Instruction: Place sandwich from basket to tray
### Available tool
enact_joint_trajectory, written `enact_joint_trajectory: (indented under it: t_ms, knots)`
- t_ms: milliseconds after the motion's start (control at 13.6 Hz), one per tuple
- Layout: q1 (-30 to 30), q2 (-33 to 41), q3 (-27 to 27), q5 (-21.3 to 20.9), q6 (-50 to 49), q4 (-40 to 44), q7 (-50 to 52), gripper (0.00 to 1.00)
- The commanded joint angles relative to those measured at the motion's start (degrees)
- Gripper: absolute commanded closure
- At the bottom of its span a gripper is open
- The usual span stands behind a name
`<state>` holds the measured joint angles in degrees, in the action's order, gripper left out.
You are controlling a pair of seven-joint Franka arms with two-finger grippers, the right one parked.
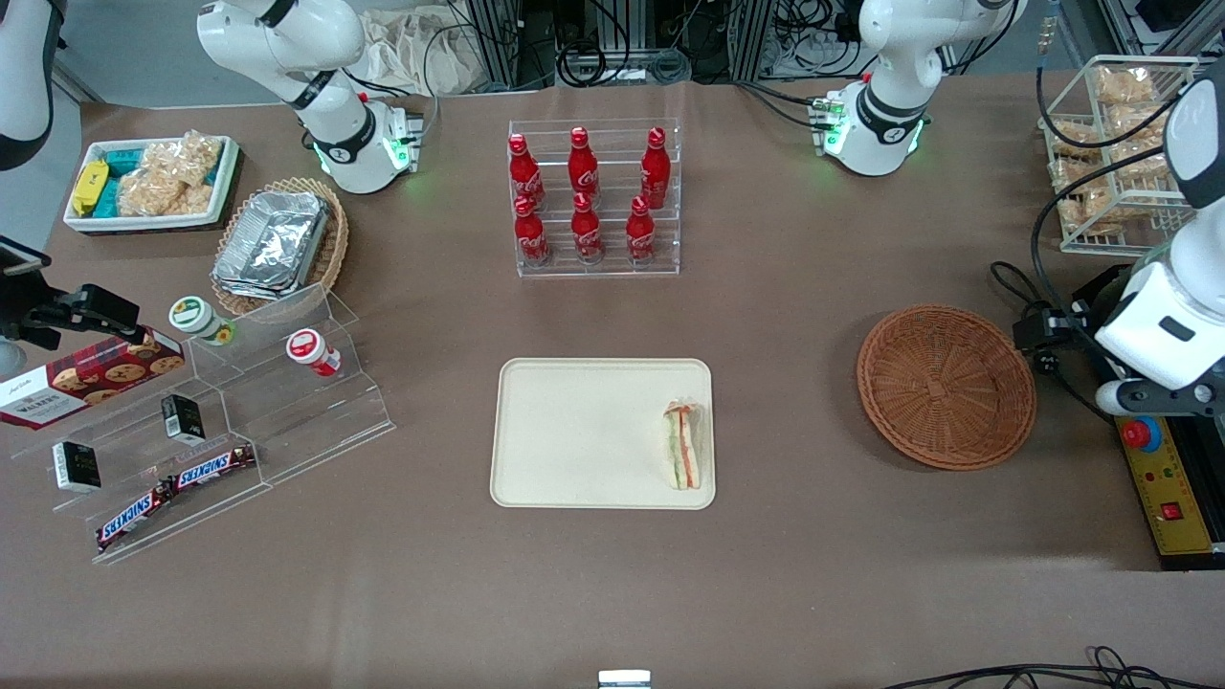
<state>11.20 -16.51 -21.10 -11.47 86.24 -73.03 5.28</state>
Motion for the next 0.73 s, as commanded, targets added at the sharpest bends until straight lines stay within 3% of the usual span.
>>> enact_joint_trajectory:
  t_ms: [0,220,294,440,514,661]
  knots:
    - [1.27,2.97,-0.35,0.75,-1.16,-1.76,-3.26,0.01]
    - [2.25,3.32,0.44,1.8,-1.95,-1.76,-3.26,0.01]
    - [-0.98,3.76,4.01,2.33,-1.96,-1.76,-3.26,0.01]
    - [-12.21,4.2,17.34,5.21,-1.96,-1.76,-3.35,0.01]
    - [-14.35,4.38,20.63,7.06,-1.87,-1.76,-3.35,0.01]
    - [-14.37,4.55,20.92,7.61,-1.96,-1.85,-3.52,0.01]
